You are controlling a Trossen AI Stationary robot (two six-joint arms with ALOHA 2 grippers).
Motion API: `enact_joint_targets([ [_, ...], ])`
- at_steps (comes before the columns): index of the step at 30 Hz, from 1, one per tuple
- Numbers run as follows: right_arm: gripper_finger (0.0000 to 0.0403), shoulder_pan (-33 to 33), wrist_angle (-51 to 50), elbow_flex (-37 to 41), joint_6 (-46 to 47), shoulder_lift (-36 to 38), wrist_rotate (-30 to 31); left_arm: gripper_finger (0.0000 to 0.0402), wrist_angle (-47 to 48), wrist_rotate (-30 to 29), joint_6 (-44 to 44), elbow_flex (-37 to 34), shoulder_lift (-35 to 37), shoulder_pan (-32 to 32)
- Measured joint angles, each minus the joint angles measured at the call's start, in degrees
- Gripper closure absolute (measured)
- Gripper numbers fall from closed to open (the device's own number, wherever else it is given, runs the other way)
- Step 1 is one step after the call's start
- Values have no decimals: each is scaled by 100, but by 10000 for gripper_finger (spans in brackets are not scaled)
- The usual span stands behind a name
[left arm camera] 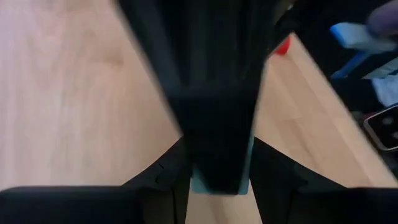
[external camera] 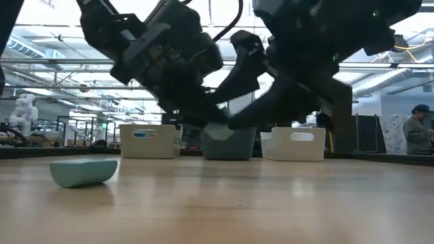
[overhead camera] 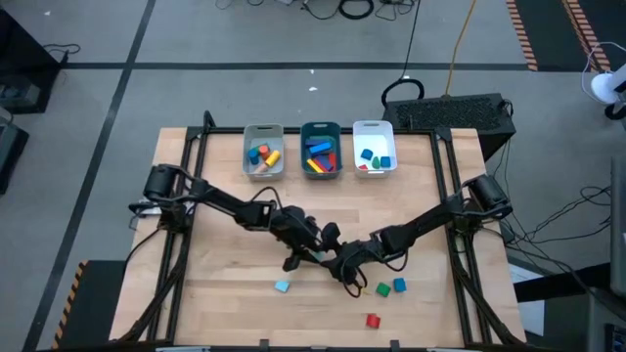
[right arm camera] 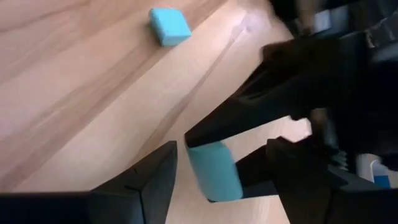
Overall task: Sort blocks by size
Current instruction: Put the left light blue half-circle block into the white bin
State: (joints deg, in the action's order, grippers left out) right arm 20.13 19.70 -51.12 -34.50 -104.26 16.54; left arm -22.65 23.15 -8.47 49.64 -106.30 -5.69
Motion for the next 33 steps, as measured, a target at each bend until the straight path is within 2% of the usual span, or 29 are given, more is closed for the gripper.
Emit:
enact_joint_targets([
  [9, 219, 12, -146, -2, -213, 3, 38, 271, -29, 478, -80, 215, -50, 168],
  [22, 342, 14, -197, -4, -312, 8, 176, 257, -90, 547, -352, 224, -50, 234],
  [27, 350, 16, -226, -4, -218, 8, 188, 254, -88, 423, -350, 224, -50, 229],
  [33, 347, 16, -592, -2, 476, 221, 289, 252, -156, 381, -321, 236, -46, 286],
])
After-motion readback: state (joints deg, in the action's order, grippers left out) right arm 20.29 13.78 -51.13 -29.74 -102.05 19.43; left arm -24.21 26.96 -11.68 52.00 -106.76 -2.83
